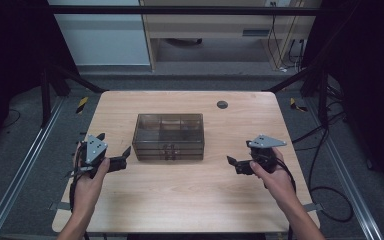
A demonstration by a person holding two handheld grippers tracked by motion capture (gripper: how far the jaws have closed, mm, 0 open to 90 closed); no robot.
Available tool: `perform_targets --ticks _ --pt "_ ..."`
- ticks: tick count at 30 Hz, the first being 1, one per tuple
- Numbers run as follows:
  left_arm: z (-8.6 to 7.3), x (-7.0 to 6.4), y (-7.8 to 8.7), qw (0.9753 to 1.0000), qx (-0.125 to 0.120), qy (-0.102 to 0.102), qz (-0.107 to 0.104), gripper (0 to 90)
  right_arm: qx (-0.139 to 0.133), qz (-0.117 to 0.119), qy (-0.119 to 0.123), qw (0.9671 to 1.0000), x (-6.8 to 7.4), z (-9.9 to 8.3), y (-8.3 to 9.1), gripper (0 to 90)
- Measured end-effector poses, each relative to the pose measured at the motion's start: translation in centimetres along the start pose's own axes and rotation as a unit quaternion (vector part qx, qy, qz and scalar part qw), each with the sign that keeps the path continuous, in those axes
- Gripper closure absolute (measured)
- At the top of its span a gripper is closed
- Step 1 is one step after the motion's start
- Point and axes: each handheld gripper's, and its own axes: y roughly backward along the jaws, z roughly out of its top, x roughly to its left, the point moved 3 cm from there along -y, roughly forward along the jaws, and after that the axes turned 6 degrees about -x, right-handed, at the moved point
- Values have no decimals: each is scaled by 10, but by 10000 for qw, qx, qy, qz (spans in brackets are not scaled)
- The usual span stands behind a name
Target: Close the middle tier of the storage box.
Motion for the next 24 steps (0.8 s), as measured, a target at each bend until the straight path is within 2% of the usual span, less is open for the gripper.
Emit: perform_targets --ticks 1,5,9,14,20,24 --pt "-3 2 -1 10000 0 13 23 37 -62 -108 -64 9999 -6 -4 6 72" --pt "-9 5 -3 10000 16 -14 47 37 -83 -227 -104 9997 -15 -11 12 72" --pt "-18 10 -6 9999 46 -43 123 36 -28 -363 -320 9988 -31 -24 19 72" --pt "-31 17 -10 9998 118 -101 133 37 81 -574 -369 9976 -43 -34 23 70" --pt "-39 21 -13 9996 179 -67 218 37 160 -755 -374 9963 -52 -40 22 71" --pt "-47 27 -17 9988 284 -113 381 38 302 -885 -378 9949 -59 -47 15 74"
